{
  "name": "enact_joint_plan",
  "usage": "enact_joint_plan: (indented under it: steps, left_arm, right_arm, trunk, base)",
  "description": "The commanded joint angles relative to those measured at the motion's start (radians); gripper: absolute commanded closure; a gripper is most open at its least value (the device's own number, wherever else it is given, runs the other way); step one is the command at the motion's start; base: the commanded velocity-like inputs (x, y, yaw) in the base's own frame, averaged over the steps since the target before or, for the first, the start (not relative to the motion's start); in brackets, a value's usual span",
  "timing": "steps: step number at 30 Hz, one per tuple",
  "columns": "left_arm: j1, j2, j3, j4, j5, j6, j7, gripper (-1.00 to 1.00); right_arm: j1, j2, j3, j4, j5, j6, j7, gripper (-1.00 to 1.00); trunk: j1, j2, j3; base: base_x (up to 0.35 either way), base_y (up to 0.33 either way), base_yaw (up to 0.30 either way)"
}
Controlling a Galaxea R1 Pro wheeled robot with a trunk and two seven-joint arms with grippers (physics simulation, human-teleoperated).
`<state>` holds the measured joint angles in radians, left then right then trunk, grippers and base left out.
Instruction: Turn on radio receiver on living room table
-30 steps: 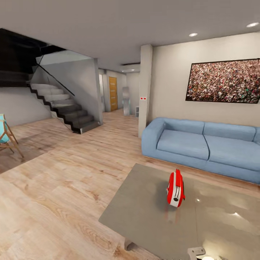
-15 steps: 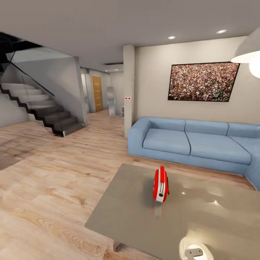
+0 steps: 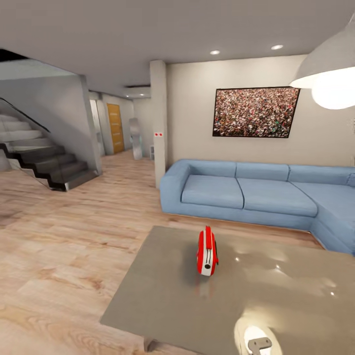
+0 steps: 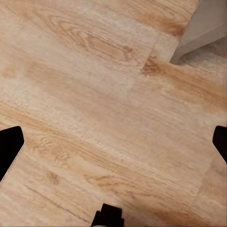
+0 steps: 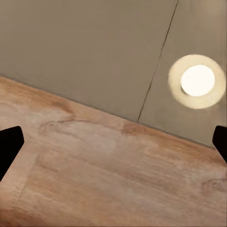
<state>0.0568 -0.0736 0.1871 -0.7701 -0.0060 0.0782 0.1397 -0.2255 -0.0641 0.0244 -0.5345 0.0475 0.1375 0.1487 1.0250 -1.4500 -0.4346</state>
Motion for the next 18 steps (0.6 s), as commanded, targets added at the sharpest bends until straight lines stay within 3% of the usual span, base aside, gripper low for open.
enact_joint_plan:
  steps: [1,9,18]
  left_arm:
    - [0.000,0.000,0.001,0.000,0.000,0.000,0.000,-1.00]
    - [0.000,0.000,0.003,0.000,0.000,0.001,0.000,-1.00]
    - [0.000,-0.001,0.003,0.000,-0.003,0.000,0.000,-1.00]
  right_arm:
    - [0.000,0.000,0.001,-0.001,0.000,0.000,0.000,-1.00]
    - [0.000,0.001,0.003,-0.001,0.000,-0.003,0.001,-1.00]
    - [0.000,0.001,0.003,-0.001,0.000,-0.006,0.000,-1.00]
  trunk:
    - [0.000,0.000,0.000]
    - [0.000,0.000,0.000]
    - [0.000,0.000,0.000]
  base:
    - [0.244,0.180,-0.058]
    - [0.239,0.226,-0.010]
    - [0.035,0.201,0.000]
